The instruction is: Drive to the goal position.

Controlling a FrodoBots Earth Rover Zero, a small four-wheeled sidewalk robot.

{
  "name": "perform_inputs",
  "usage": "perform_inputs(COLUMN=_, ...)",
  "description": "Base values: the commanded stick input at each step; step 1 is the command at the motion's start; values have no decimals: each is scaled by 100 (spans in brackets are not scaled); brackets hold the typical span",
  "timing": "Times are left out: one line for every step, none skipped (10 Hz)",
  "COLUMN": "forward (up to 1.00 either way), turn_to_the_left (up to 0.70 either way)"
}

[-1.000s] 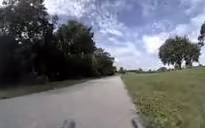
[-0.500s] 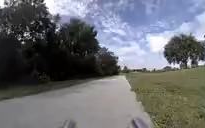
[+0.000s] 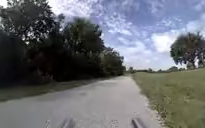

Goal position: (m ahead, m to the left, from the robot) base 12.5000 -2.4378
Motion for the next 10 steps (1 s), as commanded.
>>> perform_inputs(forward=69, turn_to_the_left=3)
perform_inputs(forward=69, turn_to_the_left=3)
perform_inputs(forward=69, turn_to_the_left=3)
perform_inputs(forward=69, turn_to_the_left=3)
perform_inputs(forward=69, turn_to_the_left=3)
perform_inputs(forward=69, turn_to_the_left=3)
perform_inputs(forward=69, turn_to_the_left=3)
perform_inputs(forward=69, turn_to_the_left=3)
perform_inputs(forward=69, turn_to_the_left=3)
perform_inputs(forward=69, turn_to_the_left=3)
